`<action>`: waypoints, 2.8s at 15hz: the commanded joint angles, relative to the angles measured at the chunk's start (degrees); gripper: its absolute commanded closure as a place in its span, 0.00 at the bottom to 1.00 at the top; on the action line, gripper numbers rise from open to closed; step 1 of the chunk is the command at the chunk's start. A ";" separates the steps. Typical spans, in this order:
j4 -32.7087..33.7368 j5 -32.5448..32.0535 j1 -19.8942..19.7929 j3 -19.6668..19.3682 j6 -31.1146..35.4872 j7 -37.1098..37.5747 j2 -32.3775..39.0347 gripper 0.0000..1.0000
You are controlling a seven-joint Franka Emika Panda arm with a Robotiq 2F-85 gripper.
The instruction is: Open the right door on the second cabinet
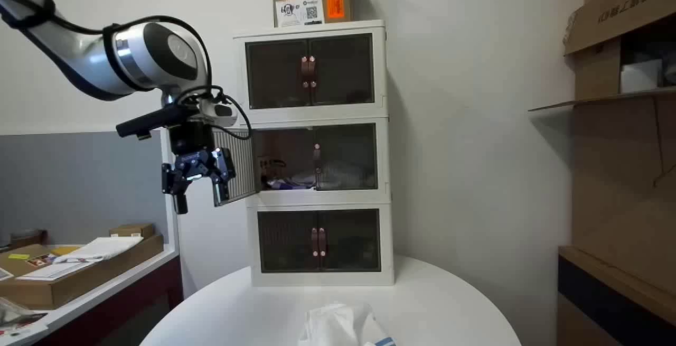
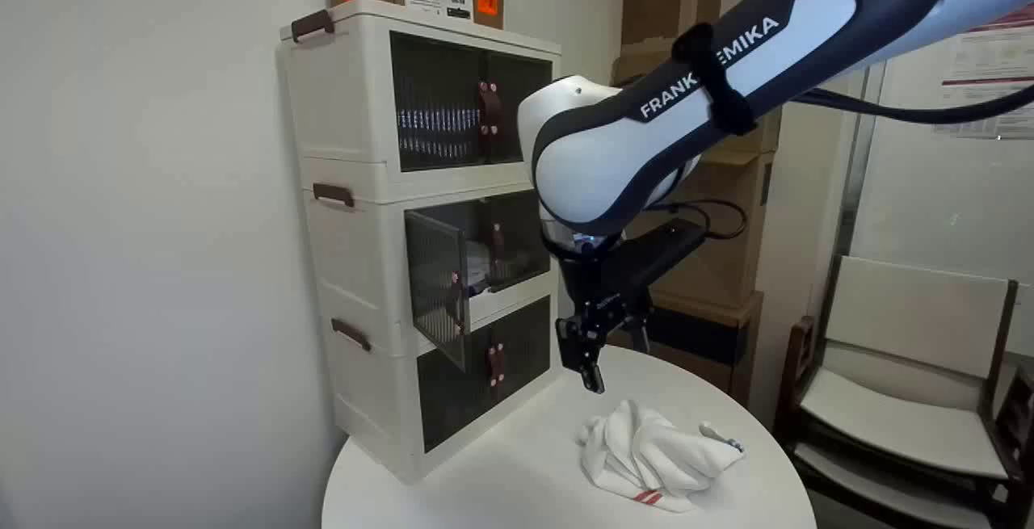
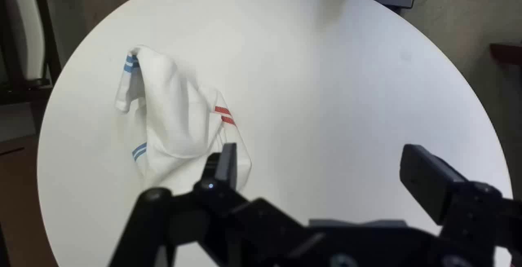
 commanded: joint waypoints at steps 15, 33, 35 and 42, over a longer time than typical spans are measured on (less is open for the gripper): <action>-4.05 26.78 12.76 -34.08 34.98 -50.60 0.00 0.00; 15.38 78.72 25.60 -55.12 2.17 -84.29 16.30 0.00; 15.44 78.48 23.45 -53.06 2.33 -84.25 16.72 0.00; 22.22 80.19 -1.92 -32.85 2.75 -86.08 23.29 0.00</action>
